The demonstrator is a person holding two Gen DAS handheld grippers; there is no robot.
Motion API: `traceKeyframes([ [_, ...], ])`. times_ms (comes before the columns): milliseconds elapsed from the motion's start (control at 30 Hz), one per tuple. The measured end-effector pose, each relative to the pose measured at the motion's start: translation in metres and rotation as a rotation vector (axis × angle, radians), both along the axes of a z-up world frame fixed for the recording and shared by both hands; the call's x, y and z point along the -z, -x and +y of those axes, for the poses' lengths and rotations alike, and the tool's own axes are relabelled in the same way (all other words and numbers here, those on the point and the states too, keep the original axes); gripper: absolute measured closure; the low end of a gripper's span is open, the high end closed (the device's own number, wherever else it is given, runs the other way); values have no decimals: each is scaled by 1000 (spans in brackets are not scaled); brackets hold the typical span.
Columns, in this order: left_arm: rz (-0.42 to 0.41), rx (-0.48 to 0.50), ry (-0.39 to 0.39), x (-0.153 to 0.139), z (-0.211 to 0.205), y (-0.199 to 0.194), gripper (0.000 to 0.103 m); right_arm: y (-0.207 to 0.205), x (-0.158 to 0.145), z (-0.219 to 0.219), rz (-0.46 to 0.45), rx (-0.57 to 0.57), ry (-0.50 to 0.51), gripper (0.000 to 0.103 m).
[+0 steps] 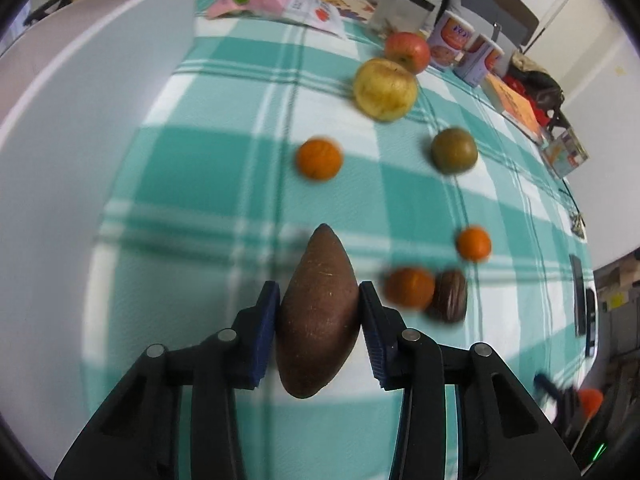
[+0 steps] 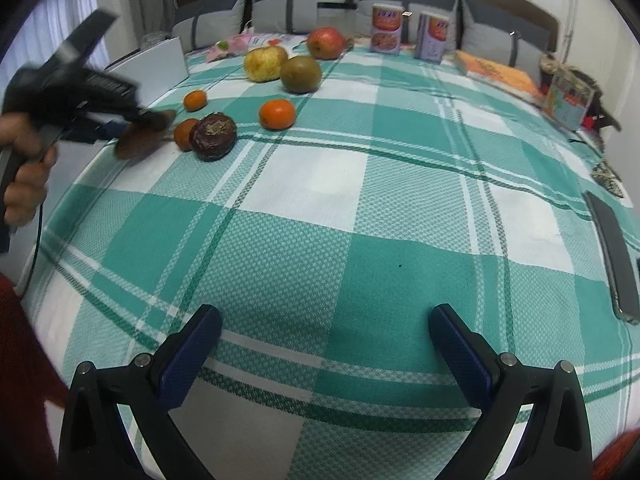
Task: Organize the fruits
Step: 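Grasp the second sweet potato with the left tool while the right tool grasps an orange, then carry the sweet potato and orange into the white box and release them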
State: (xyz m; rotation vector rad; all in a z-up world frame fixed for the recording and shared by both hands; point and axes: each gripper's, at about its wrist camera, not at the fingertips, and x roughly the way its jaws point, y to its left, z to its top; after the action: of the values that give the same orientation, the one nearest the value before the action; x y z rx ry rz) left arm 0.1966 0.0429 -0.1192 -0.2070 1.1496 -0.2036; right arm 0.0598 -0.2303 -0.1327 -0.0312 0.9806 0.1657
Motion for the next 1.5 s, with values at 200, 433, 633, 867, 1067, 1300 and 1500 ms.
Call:
traceKeyframes([
  [200,-65,-13,-92,2,23,58,62,-67,-24,-15,11,71,-258,23],
  [433,-89,-30,-109,3,31,66,53,-164,-25,35,90,-25,-211,37],
  [633,-62,-26,-128,9,36,65,51,-192,-3,64,166,-82,-67,63],
  [867,-88,-20,-110,6,36,70,62,-174,-20,44,146,-91,-112,73],
  [1067,-119,28,-29,-23,28,88,62,-105,-34,14,131,-139,-142,73],
  [1300,-158,13,156,-87,51,132,62,-51,-34,19,200,-182,-193,73],
  [1500,-259,-148,178,-149,134,132,62,-59,-99,134,132,-407,-286,73],
])
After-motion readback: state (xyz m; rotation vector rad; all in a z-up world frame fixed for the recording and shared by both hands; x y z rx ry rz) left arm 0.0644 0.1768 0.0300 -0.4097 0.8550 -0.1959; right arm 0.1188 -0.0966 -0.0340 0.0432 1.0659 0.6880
